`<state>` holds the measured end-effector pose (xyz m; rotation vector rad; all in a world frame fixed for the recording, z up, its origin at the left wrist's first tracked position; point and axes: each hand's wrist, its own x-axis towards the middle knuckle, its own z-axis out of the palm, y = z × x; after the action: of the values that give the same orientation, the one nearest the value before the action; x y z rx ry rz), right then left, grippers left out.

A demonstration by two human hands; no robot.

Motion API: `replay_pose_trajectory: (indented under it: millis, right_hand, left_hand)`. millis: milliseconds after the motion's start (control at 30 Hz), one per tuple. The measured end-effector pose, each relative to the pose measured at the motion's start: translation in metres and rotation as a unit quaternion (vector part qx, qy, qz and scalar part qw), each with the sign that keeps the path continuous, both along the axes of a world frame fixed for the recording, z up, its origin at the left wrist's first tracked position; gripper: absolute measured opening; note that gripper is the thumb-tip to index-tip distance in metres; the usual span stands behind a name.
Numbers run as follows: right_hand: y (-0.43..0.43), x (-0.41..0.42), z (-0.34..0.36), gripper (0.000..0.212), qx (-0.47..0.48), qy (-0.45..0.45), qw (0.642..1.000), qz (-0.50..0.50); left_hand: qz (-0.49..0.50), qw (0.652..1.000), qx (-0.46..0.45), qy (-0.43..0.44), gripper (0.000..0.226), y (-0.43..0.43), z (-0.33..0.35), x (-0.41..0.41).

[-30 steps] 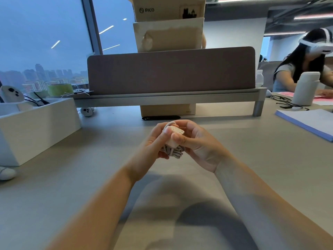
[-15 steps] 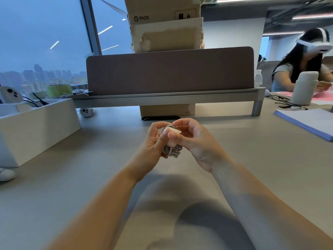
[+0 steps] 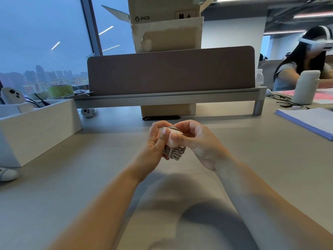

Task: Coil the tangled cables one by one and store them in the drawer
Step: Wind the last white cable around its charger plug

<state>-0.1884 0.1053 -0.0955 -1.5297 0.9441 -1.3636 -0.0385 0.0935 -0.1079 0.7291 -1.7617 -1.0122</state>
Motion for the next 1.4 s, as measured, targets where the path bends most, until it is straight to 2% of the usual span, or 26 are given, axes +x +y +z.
replay_pose_trajectory:
  millis: [100,233,333,433,500,567,700,1000,1200,1400]
  right_hand:
    - [-0.001,-0.003,0.0,0.047,0.006,-0.002,1.0,0.013]
    - [-0.002,-0.001,-0.001,0.038,-0.008,0.047,0.999,-0.009]
    - [-0.001,0.0,-0.001,0.034,-0.023,0.054,0.998,-0.015]
    - [0.0,0.001,0.0,0.03,-0.046,0.053,0.997,-0.025]
    - [0.0,0.0,0.0,0.028,-0.052,0.048,0.997,-0.028]
    - [0.0,-0.002,0.001,0.03,-0.048,0.039,0.998,-0.026]
    - [0.001,-0.005,0.002,0.04,-0.044,0.031,0.998,-0.021]
    - [-0.003,-0.009,0.001,0.032,-0.031,0.052,0.998,0.002]
    - [-0.003,-0.01,0.0,0.036,-0.057,0.1,0.993,0.001]
    - [-0.003,-0.011,0.0,0.031,-0.093,0.124,0.988,-0.012]
  left_hand:
    - [0.012,1.0,-0.006,0.014,0.029,-0.002,-0.001,0.0]
    - [0.02,1.0,-0.003,0.014,0.016,-0.003,-0.001,0.001]
    - [0.02,1.0,0.003,0.008,0.016,-0.001,0.001,0.002]
    - [0.0,0.999,0.03,0.01,0.022,-0.001,0.001,0.004]
    - [-0.04,0.997,0.056,0.02,0.034,0.0,0.001,0.006]
    - [-0.062,0.996,0.067,0.025,0.041,0.0,0.002,0.007]
    - [-0.063,0.995,0.067,0.033,0.041,-0.001,0.001,0.006]
    - [-0.048,0.997,0.056,0.027,0.038,-0.002,0.003,0.013]
    - [-0.078,0.987,0.121,0.068,0.036,-0.006,0.002,0.015]
    - [-0.092,0.97,0.184,0.133,0.024,-0.006,0.002,0.014]
